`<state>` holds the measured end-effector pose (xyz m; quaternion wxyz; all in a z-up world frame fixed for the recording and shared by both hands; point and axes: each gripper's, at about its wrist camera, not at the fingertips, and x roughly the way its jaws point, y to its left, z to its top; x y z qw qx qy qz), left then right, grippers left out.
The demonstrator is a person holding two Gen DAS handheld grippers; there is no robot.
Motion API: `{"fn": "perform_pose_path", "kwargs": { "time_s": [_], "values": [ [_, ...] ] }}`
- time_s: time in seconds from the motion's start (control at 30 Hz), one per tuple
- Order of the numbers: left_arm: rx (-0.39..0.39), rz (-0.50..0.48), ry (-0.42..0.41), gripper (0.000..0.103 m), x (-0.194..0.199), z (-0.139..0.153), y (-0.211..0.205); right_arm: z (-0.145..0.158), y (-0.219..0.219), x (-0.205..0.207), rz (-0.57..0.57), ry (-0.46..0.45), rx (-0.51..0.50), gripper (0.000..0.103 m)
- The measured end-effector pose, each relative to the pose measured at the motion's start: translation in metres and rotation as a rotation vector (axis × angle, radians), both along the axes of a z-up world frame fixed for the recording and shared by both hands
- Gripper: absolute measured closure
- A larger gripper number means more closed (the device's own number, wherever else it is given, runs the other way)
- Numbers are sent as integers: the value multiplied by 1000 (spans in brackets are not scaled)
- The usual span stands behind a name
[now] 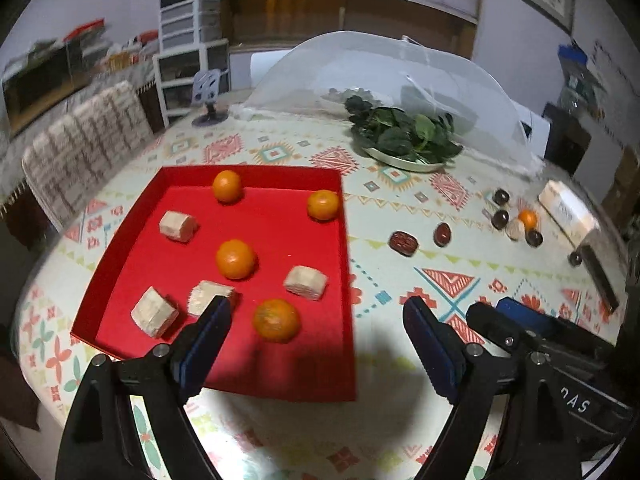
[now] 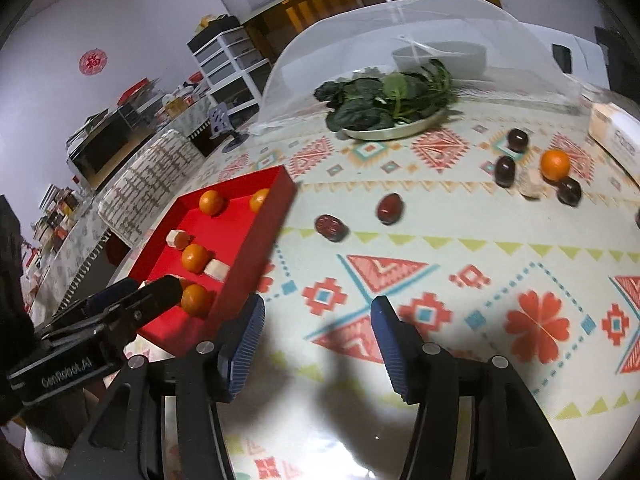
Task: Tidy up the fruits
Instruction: 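Move both open tools back toward the fruit beside the tissue pack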
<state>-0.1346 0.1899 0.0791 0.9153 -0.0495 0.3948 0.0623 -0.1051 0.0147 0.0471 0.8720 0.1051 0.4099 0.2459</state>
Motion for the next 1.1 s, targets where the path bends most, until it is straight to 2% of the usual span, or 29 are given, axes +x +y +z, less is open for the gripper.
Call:
{"fn": "perform_pose_path", "kwargs": {
  "time_s": [0.13,0.5,0.87,1.1],
  "values": [
    [68,-12,-18,16,-4,3,-18,-4,-17,-3,-28,11,16,42],
    [112,-41,-26,16,-7,5,-41,-16,-47,-4,-94,45,45,41],
    [95,-60,-2,16,-2,0,-45,-18,-50,-3,-97,48,47,40],
    [22,-106,39,16,5,-10,-48,-20,-59,-2,-108,50,47,39]
  ]
}}
